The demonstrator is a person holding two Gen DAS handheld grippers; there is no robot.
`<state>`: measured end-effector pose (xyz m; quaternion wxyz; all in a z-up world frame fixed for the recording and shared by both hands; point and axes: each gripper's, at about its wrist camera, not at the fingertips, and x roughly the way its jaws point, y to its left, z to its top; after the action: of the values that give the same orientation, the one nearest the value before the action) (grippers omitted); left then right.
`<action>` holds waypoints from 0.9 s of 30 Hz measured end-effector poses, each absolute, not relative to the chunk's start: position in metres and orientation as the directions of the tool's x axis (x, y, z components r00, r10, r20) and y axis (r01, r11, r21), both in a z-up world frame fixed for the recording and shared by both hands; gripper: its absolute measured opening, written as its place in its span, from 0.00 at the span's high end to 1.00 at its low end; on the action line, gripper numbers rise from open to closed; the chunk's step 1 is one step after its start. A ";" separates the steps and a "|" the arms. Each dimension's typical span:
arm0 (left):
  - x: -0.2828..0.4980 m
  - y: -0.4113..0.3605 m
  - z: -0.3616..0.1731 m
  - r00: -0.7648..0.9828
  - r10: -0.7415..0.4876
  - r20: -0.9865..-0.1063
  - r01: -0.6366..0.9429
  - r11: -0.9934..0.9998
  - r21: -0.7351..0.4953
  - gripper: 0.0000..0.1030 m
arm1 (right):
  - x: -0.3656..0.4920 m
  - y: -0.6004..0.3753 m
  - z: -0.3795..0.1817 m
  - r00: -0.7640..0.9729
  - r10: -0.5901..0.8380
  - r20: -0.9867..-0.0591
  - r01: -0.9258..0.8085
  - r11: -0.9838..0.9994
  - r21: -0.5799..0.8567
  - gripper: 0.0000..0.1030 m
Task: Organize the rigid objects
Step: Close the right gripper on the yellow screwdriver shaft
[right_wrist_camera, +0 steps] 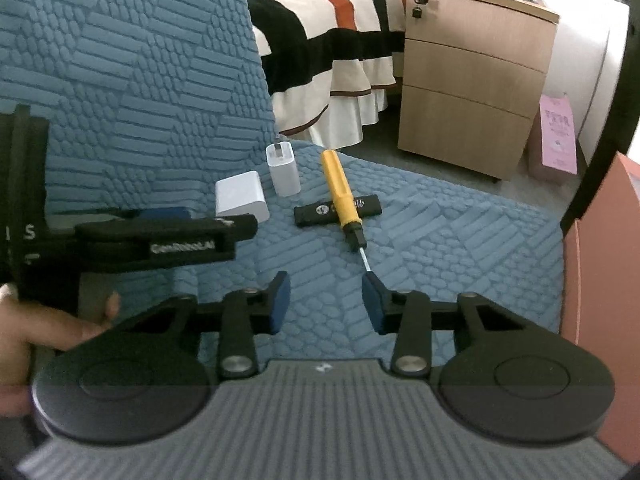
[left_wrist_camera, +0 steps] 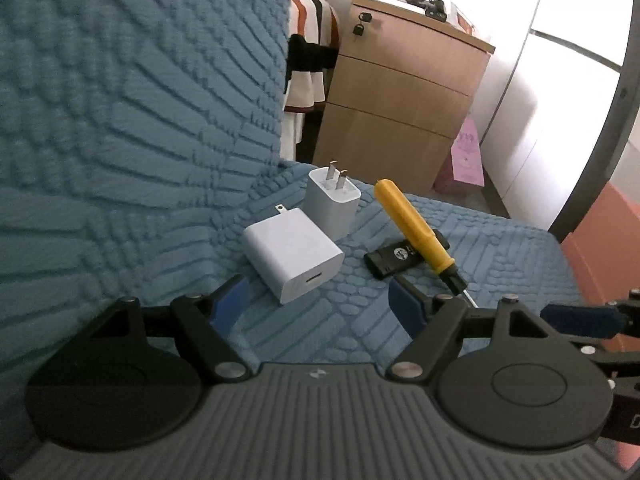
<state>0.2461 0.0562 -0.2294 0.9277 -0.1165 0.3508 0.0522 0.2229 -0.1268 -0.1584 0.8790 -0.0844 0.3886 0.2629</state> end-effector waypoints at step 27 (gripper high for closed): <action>0.290 0.059 -0.245 0.670 0.140 -0.729 -0.340 0.931 -0.134 0.33 | 0.282 -0.117 -0.195 0.534 0.351 -0.769 -0.475 0.877 0.070 0.63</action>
<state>0.2901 0.0594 -0.2450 0.9044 -0.1305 0.3839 0.1327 0.2819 -0.1173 -0.1953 0.8728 -0.0739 0.4204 0.2367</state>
